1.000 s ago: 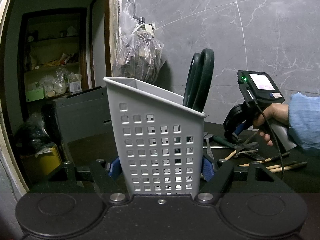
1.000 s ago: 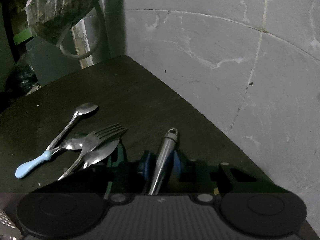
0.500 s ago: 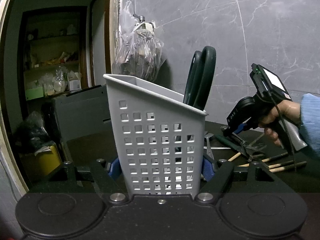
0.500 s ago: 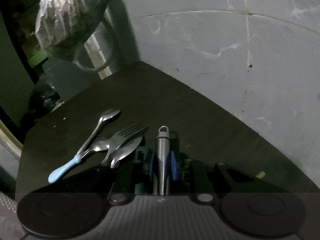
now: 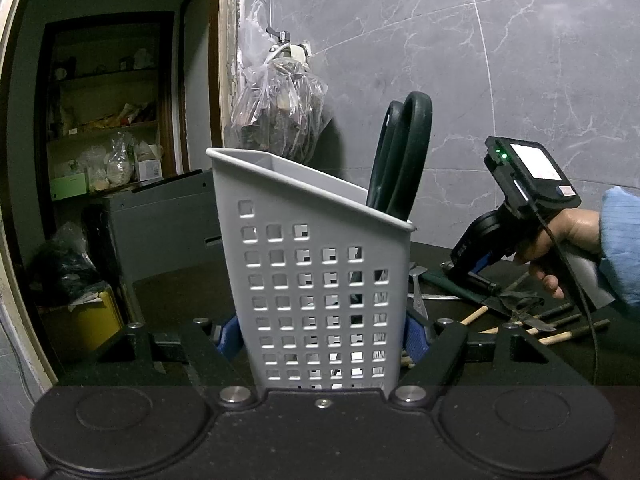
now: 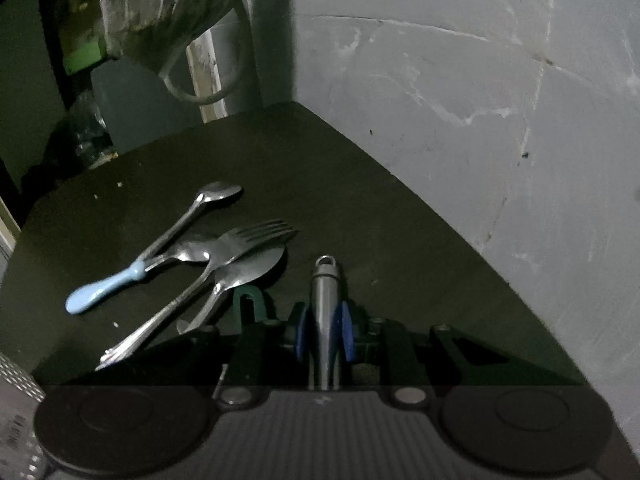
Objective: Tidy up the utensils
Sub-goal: 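Lift the sharpening rod upward with the right tool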
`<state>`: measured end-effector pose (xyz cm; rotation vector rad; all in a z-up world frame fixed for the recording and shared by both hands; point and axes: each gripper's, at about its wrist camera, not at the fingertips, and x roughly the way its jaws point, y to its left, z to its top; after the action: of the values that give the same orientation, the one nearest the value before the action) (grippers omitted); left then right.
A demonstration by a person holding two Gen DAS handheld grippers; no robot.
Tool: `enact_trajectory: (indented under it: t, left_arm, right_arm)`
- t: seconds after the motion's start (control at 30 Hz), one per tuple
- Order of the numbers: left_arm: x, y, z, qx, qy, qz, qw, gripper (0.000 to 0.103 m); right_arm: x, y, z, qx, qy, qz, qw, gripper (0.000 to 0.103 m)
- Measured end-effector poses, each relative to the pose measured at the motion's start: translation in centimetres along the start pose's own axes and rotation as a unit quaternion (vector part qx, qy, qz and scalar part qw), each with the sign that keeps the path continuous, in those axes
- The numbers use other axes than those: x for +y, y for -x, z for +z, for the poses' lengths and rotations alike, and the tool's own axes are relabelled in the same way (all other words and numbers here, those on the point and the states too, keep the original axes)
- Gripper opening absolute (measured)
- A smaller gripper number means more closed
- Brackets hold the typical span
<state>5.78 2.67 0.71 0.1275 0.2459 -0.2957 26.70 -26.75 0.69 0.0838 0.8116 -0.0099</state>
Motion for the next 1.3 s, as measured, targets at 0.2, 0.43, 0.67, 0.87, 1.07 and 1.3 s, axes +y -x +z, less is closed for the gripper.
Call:
enact_trajectory:
  t: [0.2,0.43,0.67,0.87,1.07,1.3]
  left_arm:
    - [0.0,0.0,0.0,0.000,0.000,0.000,1.0000,0.077]
    - [0.0,0.0,0.0,0.000,0.000,0.000,1.0000,0.077]
    - [0.0,0.0,0.0,0.000,0.000,0.000,1.0000,0.077]
    - [0.0,-0.1,0.0,0.000,0.000,0.000,1.0000,0.077]
    - [0.0,-0.1,0.0,0.001,0.000,0.000,1.0000,0.077]
    - [0.1,-0.1,0.0,0.000,0.000,0.000,1.0000,0.077]
  right_arm:
    - [0.0,0.1,-0.1,-0.004,-0.002,0.001,1.000,0.020]
    - [-2.1,2.2,-0.7,-0.040,-0.059,0.069,0.995,0.020]
    - [-3.4,7.7,-3.2,-0.149,-0.058,0.155,0.975,0.020]
    - [-3.9,12.9,-6.4,-0.262,-0.022,0.201,0.944,0.020]
    - [-3.5,15.5,-8.0,-0.304,-0.007,0.217,0.928,0.020]
    - [-1.7,18.3,-9.3,-0.324,0.007,0.234,0.916,0.020]
